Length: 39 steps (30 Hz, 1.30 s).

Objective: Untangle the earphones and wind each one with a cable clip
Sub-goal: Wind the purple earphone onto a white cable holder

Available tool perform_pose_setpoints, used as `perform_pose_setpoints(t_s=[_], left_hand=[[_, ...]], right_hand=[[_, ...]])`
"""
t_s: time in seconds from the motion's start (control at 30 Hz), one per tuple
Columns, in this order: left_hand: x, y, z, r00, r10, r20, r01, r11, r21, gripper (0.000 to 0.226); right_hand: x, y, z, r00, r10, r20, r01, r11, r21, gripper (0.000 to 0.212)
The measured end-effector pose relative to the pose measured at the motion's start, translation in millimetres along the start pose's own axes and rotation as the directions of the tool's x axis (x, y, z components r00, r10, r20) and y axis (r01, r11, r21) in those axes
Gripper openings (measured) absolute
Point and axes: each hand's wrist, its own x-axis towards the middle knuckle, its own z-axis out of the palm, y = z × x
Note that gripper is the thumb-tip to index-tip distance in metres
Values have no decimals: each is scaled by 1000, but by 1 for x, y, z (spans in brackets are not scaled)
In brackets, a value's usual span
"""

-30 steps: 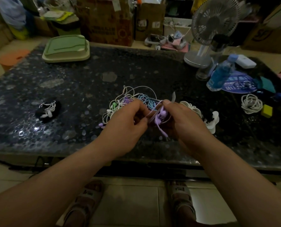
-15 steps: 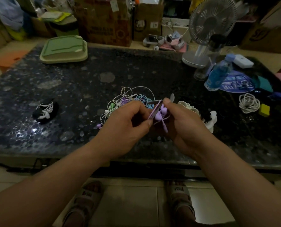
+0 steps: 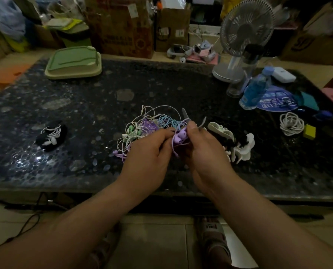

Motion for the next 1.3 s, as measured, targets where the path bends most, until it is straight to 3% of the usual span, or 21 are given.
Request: perform_pose_setpoints(t_s=[0.07, 0.13, 0.2, 0.27, 0.37, 0.43, 0.5, 0.57, 0.7, 0.77, 0.83, 0.9, 0.97, 1.07, 1.2, 1.3], left_hand=[[1, 2, -6, 997, 43, 68, -50, 993, 108, 23], [2, 3, -14, 986, 133, 96, -158, 932, 326, 20], [2, 4, -19, 977, 184, 113, -214, 888, 407, 21], [3, 6, -19, 982, 180, 51, -187, 922, 338, 19], [15, 10, -25, 993, -88, -81, 88, 996, -3, 15], [21, 9, -29, 968, -245, 47, 250, 958, -143, 22], [21, 7, -31, 942, -245, 231, 273, 958, -94, 32], [18, 5, -27, 905, -273, 325, 325, 939, -116, 37], [14, 10, -17, 749, -428, 506, 633, 689, -354, 46], [14, 15, -13, 717, -455, 528, 695, 531, -485, 44], [16, 18, -13, 700, -486, 523, 709, 387, -589, 42], [19, 16, -16, 693, -495, 525, 701, 291, -651, 42], [23, 12, -21, 700, -485, 523, 669, 190, -719, 41], [26, 6, -24, 725, -479, 495, 605, 99, -790, 42], [28, -3, -25, 715, -520, 467, 588, 85, -805, 42], [29, -5, -24, 716, -536, 447, 579, 99, -809, 43]], right_hand=[[0, -4, -1, 1000, 17, 2, -17, 999, -41, 33], [0, -8, -3, 999, 36, 18, -35, 996, -79, 32], [-1, -10, -4, 998, 59, 23, -58, 996, -71, 29], [-3, -12, -4, 994, 98, 55, -93, 992, -90, 28], [-3, -12, -6, 983, 131, 125, -82, 937, -339, 31], [-2, -9, -9, 978, 89, 189, 26, 845, -534, 30], [-1, -4, -10, 963, 17, 270, 187, 681, -708, 27], [-2, -2, -11, 942, -72, 327, 317, 505, -803, 28], [-7, -2, -7, 891, -228, 391, 452, 394, -800, 20], [-7, 0, -6, 874, -274, 401, 477, 327, -816, 22], [-5, 0, -10, 865, -288, 410, 486, 283, -827, 41], [-1, -3, -16, 873, -280, 399, 476, 313, -822, 64], [4, -5, -22, 893, -272, 359, 445, 403, -800, 68], [9, -4, -28, 918, -236, 318, 396, 540, -743, 50], [11, -7, -33, 934, -218, 282, 355, 630, -691, 12], [15, -6, -35, 947, -227, 226, 321, 640, -698, 10]])
